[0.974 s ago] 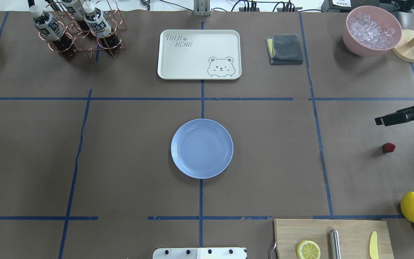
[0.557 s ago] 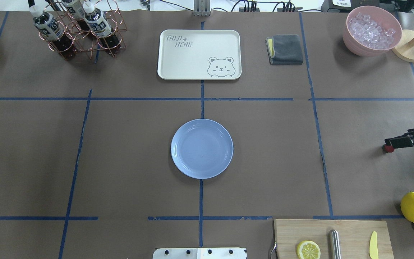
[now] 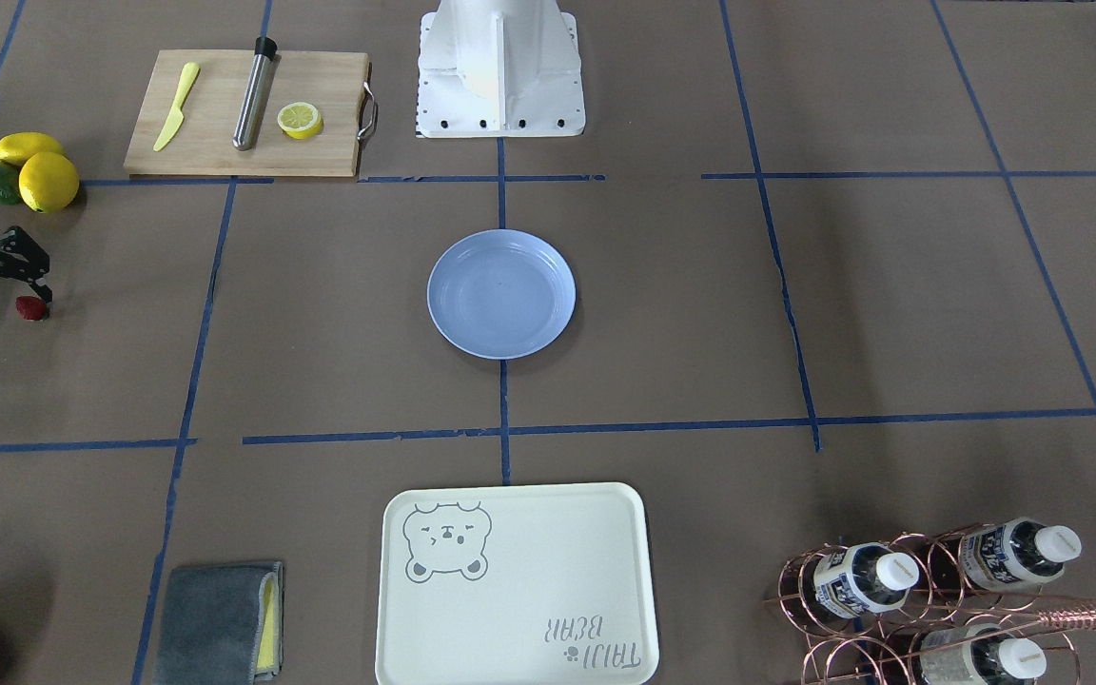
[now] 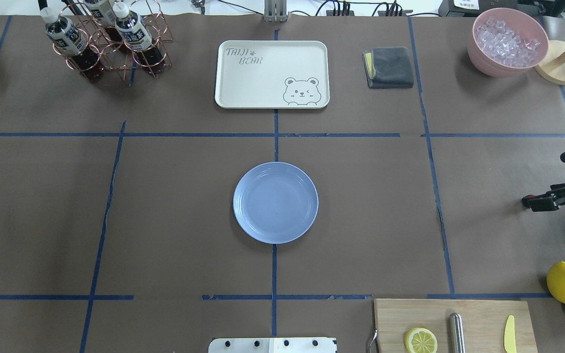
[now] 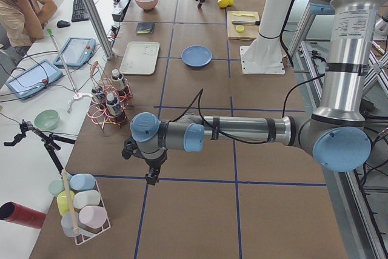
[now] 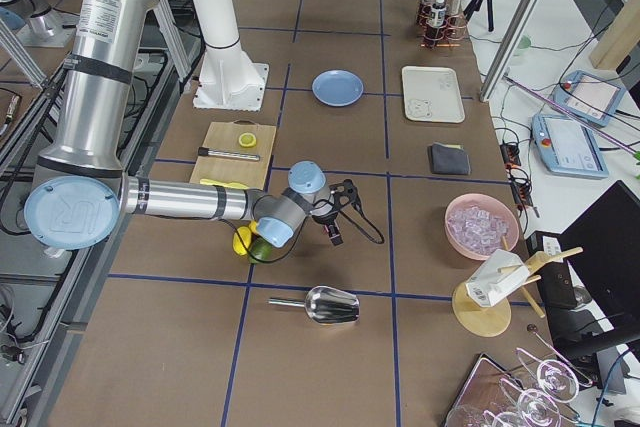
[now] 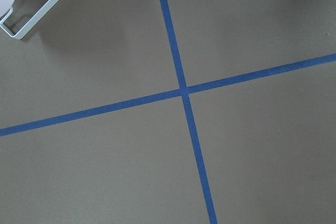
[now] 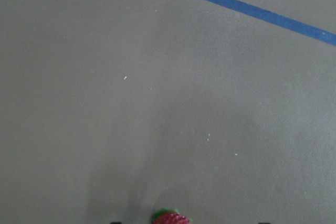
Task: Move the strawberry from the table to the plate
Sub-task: 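Lower the right gripper onto the red strawberry and grasp it, then carry the strawberry with the right gripper over the light blue plate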
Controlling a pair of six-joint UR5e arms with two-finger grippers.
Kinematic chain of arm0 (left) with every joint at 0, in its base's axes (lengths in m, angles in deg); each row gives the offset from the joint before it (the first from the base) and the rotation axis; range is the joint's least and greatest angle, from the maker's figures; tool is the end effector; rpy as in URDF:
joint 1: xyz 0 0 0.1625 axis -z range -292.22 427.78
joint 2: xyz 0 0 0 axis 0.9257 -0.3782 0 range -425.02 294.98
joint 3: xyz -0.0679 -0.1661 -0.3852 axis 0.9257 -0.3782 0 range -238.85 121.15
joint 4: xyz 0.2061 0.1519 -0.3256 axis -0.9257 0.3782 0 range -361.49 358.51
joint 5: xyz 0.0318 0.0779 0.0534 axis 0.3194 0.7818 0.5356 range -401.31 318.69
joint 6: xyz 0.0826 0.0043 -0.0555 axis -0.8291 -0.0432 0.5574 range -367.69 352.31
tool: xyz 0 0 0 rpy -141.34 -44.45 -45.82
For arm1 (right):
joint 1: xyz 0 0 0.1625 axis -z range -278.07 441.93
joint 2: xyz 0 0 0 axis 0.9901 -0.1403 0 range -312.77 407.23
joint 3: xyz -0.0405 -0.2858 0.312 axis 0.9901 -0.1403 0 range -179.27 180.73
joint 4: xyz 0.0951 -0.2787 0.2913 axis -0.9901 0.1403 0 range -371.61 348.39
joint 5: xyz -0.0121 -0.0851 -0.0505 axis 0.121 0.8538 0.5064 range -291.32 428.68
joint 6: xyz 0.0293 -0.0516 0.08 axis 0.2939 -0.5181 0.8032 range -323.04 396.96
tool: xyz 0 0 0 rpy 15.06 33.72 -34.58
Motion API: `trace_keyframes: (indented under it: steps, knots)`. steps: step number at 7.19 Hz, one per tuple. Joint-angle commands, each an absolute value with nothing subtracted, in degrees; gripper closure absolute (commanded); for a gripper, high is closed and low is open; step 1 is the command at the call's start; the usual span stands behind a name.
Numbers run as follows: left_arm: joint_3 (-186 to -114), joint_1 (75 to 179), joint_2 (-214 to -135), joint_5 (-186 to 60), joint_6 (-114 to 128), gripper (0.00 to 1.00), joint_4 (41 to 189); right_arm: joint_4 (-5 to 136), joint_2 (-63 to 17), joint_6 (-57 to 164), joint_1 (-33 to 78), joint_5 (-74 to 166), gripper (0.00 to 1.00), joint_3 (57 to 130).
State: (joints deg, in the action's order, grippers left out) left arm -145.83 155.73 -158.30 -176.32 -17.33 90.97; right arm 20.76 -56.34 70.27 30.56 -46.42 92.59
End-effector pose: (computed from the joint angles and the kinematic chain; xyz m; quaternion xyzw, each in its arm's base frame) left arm -0.0442 -0.5213 0.6506 0.0472 0.3804 0.1031 0.9179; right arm -0.1901 -0.3837 0.6465 0.1907 -0.3855 -0.1263 0.8939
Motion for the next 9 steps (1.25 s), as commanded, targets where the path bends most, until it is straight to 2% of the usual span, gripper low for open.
trace_keyframes:
  steps: [1, 3, 4, 6, 7, 9]
  knots:
    - [-145.86, 155.76, -158.18, -176.39, -17.44, 0.0, 90.97, 20.73, -55.69, 70.36, 31.83, -45.5, 0.2, 92.49]
    - [-145.86, 155.67, -158.18, -176.48, -17.44, 0.0, 90.97, 21.34, -55.78, 70.36, 32.54, -45.49, 0.89, 92.41]
    - [-145.86, 155.67, -158.18, -176.48, -17.44, 0.0, 90.97, 21.61, -56.13, 70.36, 32.89, -45.41, 1.0, 92.4]
    - [-145.86, 155.67, -158.18, -176.48, -17.53, 0.0, 91.06, 24.92, -54.57, 71.49, 33.24, -45.41, 1.0, 94.32]
    - [-145.95, 155.67, -158.18, -176.57, -17.53, 0.0, 90.97, 34.52, -47.59, 77.16, 34.55, -44.1, 1.0, 96.95]
    - [-145.95, 155.67, -158.27, -176.57, -17.44, 0.0, 91.06, 49.57, -31.17, 89.37, 42.35, -34.64, 1.0, 97.15]
